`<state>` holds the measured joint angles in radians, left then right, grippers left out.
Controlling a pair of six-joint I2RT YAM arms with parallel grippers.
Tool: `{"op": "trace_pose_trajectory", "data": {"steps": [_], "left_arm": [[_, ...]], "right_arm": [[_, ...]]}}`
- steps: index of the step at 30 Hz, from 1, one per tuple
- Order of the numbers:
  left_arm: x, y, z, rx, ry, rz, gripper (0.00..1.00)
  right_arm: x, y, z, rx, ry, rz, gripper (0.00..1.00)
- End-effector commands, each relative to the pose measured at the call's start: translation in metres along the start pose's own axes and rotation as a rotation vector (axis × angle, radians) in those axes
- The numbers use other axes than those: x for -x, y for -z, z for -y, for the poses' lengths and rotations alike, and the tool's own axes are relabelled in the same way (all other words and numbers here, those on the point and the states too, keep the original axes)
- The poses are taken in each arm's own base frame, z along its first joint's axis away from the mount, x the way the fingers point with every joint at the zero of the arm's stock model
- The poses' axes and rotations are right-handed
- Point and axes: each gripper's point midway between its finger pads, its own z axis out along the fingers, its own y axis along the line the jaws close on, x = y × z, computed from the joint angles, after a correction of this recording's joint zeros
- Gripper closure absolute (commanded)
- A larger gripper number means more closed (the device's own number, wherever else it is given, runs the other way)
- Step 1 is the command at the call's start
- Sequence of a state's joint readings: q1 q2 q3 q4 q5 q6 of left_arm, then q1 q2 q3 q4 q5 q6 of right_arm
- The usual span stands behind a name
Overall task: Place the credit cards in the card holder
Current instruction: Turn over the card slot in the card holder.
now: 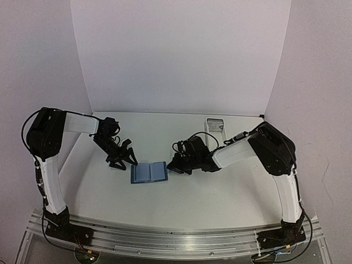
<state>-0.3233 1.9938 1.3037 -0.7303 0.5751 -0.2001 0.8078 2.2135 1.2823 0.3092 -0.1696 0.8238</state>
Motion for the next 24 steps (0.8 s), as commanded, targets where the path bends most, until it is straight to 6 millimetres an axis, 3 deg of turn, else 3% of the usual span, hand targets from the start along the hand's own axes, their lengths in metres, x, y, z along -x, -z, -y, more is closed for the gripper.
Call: {"op": "trace_pose_trajectory", "data": {"steps": [1, 6, 7, 13, 19, 24], "left_arm": [[-0.026, -0.025, 0.001, -0.119, 0.100, -0.094, 0.31], [-0.017, -0.029, 0.018, -0.245, 0.073, -0.058, 0.49], [-0.013, -0.025, 0.031, -0.318, 0.060, -0.048, 0.56], [0.000, -0.009, 0.061, -0.460, 0.021, -0.024, 0.69], [0.007, 0.017, 0.094, -0.575, -0.070, 0.008, 0.75], [0.004, 0.009, 0.098, -0.574, -0.096, 0.010, 0.85]], "right_arm": [[-0.024, -0.017, 0.038, -0.092, -0.026, -0.085, 1.00], [-0.023, -0.018, 0.037, -0.087, -0.020, -0.080, 1.00], [-0.024, -0.019, 0.035, -0.078, -0.023, -0.085, 1.00], [-0.025, -0.024, 0.032, -0.048, -0.037, -0.094, 1.00], [-0.026, -0.026, 0.029, -0.031, -0.037, -0.096, 1.00], [-0.025, -0.028, 0.025, -0.013, -0.040, -0.093, 1.00]]}}
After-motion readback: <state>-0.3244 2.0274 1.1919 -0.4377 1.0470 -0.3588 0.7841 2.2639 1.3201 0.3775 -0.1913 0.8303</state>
